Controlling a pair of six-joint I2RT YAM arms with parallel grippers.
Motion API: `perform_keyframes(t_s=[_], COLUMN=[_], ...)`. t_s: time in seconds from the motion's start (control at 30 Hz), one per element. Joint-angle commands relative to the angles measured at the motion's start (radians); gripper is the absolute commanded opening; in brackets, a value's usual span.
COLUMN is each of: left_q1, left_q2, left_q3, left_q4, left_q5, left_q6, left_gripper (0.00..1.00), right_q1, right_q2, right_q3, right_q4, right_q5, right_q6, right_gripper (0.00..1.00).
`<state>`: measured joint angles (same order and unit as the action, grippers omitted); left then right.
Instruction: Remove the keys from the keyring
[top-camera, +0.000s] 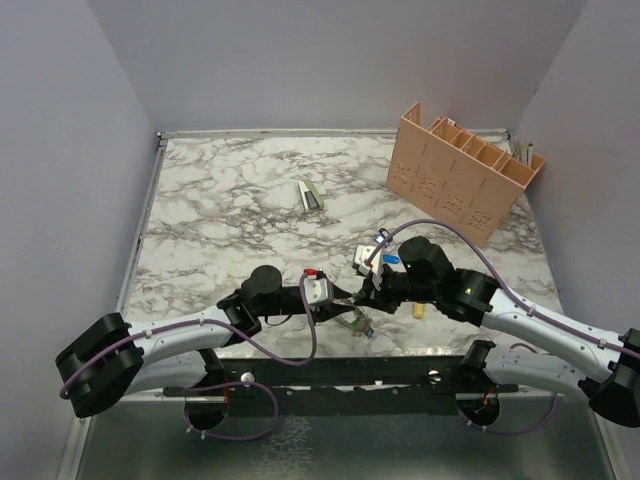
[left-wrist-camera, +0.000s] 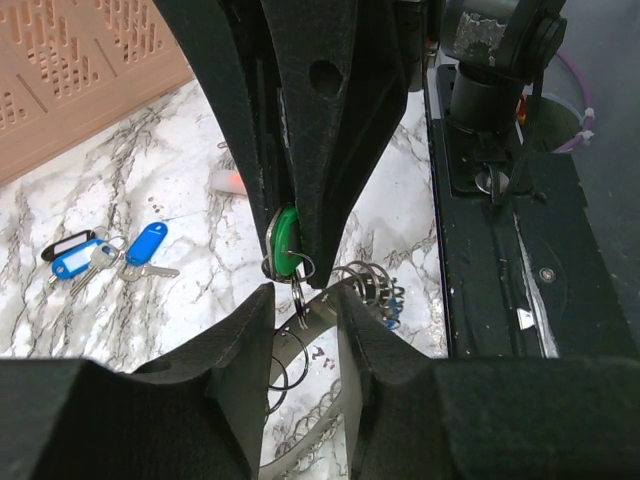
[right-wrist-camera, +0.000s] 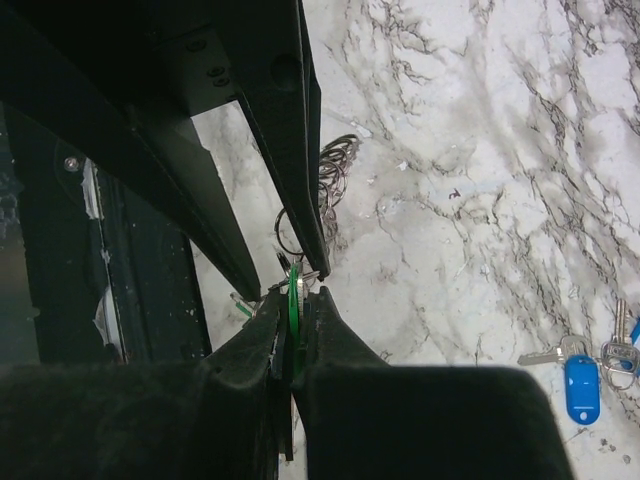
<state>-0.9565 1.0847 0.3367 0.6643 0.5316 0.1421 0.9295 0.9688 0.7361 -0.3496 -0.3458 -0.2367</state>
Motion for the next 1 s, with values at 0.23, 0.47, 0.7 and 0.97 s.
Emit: perform_keyframes(t_s=[0.23,0.47,0.7,0.97], left_q1=[0.004,0.005,0.006,0.005], left_q2=[0.011,-0.033,-0.077,-0.094], left_q3=[0.03,-0.013,-0.042,-0.053], left_q4=[0.015,0.015,0.017,0.06], left_q5=[0.019,0.023,0.021,0.045], left_q6=[0.006,0.014,0.029,0.004], left_gripper=[0.0,0.0,0.0,0.0], right_q1=[0.0,-0.001,-0.001,-0.001], right_q2=[-0.021,-0.074,-0.108,-0.083], right_q3=[0.032,-0.002,-0.04,-0.082], right_q4=[-0.005,-0.034,-0.035,0.01], right_q5=[-0.008,0.045,0.084,0.023], right_q6=[-0.001,0.002,-0.023,-0.065], right_gripper=[0.01,0.01,0.01,0.01])
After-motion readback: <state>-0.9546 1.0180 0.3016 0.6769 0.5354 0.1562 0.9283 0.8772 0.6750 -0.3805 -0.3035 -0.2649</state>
